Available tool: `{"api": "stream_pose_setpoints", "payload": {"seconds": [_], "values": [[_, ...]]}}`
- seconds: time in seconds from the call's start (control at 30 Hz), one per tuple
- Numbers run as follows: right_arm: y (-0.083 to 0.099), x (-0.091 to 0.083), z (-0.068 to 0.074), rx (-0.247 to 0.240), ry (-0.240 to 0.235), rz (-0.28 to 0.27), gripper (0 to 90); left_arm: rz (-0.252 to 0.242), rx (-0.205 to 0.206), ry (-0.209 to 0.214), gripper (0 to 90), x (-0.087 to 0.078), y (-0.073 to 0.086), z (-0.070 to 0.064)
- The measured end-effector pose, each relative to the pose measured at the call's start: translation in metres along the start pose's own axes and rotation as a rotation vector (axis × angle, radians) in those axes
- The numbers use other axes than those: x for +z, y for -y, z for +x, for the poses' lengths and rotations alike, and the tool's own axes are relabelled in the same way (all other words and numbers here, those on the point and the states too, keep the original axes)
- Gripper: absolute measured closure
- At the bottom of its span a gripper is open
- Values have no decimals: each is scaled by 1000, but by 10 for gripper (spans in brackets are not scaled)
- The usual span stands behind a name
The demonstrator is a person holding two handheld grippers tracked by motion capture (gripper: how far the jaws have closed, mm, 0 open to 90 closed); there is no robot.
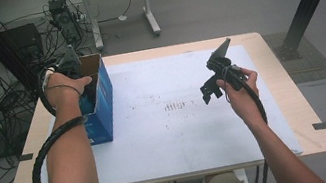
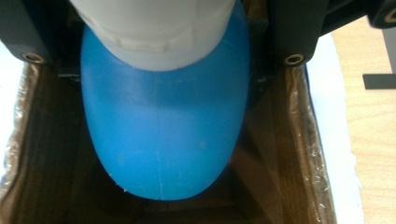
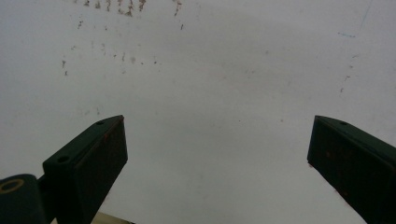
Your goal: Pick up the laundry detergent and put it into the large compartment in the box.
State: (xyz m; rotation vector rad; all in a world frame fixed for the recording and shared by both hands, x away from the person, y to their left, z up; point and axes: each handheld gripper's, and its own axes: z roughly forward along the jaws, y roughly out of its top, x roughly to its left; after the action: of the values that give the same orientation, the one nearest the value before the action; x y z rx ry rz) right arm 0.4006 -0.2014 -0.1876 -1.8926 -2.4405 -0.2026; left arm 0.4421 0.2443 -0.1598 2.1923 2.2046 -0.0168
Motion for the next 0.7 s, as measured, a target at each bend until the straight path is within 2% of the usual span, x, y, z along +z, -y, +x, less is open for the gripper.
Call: {"api": "stream_pose_setpoints", "payload": {"seconds": [0.3,0.7], "values": [[-1,-1,0,-2,3,1,48,-14,23,-11,380,5,2,-4],[-1,-1,0,-2,10,-2,49,-19,30,-17,379,6,3,-8]]}}
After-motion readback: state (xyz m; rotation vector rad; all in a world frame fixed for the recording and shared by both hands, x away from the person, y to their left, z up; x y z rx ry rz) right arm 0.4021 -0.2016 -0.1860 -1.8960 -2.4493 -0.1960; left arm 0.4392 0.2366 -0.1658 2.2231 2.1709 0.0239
